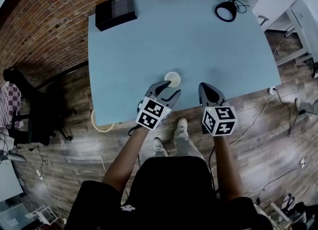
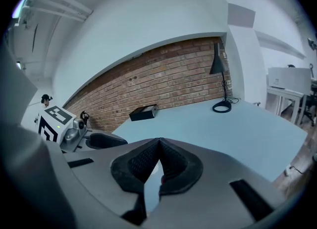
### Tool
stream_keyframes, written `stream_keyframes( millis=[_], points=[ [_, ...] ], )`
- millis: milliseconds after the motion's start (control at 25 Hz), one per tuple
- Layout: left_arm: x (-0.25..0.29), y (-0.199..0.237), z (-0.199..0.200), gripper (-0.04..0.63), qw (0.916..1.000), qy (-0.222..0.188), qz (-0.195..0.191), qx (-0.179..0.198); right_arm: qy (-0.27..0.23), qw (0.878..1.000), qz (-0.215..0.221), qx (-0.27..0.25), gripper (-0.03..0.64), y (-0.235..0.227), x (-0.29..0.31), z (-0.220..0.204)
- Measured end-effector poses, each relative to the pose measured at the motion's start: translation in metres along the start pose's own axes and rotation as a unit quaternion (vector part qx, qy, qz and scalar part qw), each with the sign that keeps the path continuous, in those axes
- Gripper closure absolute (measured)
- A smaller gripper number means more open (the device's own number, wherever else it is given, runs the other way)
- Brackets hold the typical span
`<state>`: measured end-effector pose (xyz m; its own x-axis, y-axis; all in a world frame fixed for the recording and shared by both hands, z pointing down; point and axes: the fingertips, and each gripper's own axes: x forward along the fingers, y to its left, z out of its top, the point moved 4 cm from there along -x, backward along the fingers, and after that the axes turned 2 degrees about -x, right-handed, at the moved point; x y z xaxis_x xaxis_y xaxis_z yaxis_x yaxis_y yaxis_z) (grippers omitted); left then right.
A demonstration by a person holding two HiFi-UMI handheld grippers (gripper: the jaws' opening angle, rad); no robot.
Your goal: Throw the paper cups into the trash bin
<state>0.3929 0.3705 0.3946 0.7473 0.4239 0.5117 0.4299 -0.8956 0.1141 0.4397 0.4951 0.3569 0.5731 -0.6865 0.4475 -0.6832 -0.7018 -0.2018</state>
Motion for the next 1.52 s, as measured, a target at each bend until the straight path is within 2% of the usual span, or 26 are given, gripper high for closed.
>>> stream_keyframes(
  millis=[240,440,720,960,1200,1360,1520],
  points=[
    [0.041,0.009,-0.018,0.334,0.9986,0.046,0.013,0.023,0.017,1.0,0.006,0.001,0.614,-0.019,0.018,-0.007],
    [0.065,0.004,-0.033,0.333,0.9925,0.095,0.023,0.074,0.033,0.999,0.011,0.015,0.614,-0.031,0.028,-0.019],
    [0.083,0.006,-0.046,0.335,0.9867,0.136,0.023,0.086,0.052,0.998,0.018,0.028,0.614,-0.044,0.038,-0.033],
    [0.086,0.007,-0.047,0.433,0.9842,0.146,0.034,0.094,0.064,0.997,0.026,0.023,0.614,-0.051,0.042,-0.04],
    [0.087,0.008,-0.049,0.481,0.9821,0.154,0.038,0.101,0.07,0.997,0.033,0.022,0.614,-0.052,0.046,-0.042],
    [0.089,0.009,-0.049,0.553,0.9816,0.158,0.049,0.095,0.074,0.996,0.041,0.017,0.614,-0.054,0.051,-0.044],
    [0.088,0.009,-0.049,0.56,0.9815,0.16,0.054,0.09,0.073,0.996,0.046,0.012,0.614,-0.054,0.054,-0.042]
  ],
)
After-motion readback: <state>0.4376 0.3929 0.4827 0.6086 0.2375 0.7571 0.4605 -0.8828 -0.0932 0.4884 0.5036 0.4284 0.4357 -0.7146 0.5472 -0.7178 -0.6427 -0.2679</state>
